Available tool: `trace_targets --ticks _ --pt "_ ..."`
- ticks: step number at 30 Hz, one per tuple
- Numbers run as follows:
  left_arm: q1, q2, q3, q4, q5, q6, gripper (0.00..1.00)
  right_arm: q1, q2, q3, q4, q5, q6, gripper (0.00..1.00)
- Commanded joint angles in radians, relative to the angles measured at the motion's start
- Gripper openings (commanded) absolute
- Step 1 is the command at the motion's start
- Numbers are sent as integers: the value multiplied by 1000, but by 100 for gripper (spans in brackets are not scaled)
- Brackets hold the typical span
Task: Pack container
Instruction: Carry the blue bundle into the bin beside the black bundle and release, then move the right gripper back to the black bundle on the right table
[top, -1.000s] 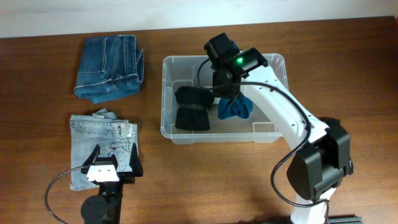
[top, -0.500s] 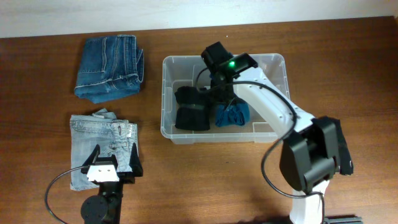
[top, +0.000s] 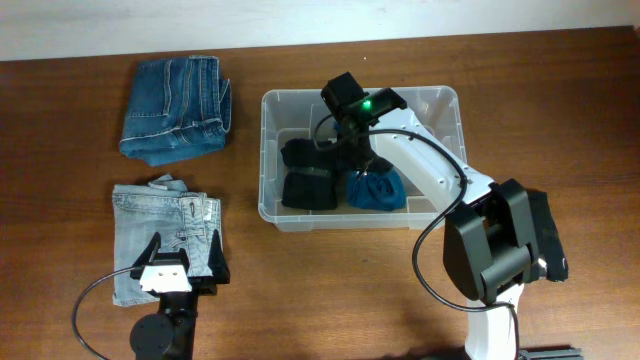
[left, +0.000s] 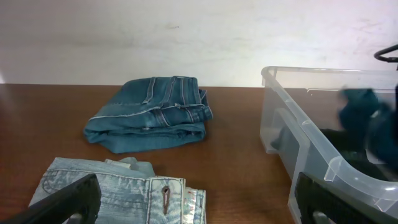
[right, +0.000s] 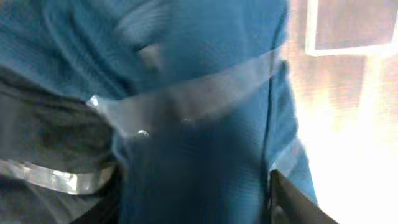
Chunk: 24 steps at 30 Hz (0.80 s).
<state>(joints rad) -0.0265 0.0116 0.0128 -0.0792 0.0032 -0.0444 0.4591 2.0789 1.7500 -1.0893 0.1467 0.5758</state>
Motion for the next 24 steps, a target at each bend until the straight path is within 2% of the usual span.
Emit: trace_targets --ticks 1,3,7,12,15,19,24 --pt "-3 -6 -4 -4 0 19 99 0 -2 5 16 -21 9 63" --pt "-3 -5 -4 -4 0 19 99 -1 -2 10 29 -34 8 83" --pt "-3 -5 -4 -4 0 19 99 -10 -5 55 21 -97 5 98" --pt "-3 -5 -4 -4 0 19 99 -29 -16 175 -35 -154 4 99" --pt "-3 -5 -4 -4 0 19 99 -53 -18 290 -123 -150 -67 98" --pt "-3 -5 -4 -4 0 19 99 -119 -18 499 -339 -32 -146 98" --pt "-3 -5 -4 -4 0 19 99 -233 -18 758 -610 111 -156 98"
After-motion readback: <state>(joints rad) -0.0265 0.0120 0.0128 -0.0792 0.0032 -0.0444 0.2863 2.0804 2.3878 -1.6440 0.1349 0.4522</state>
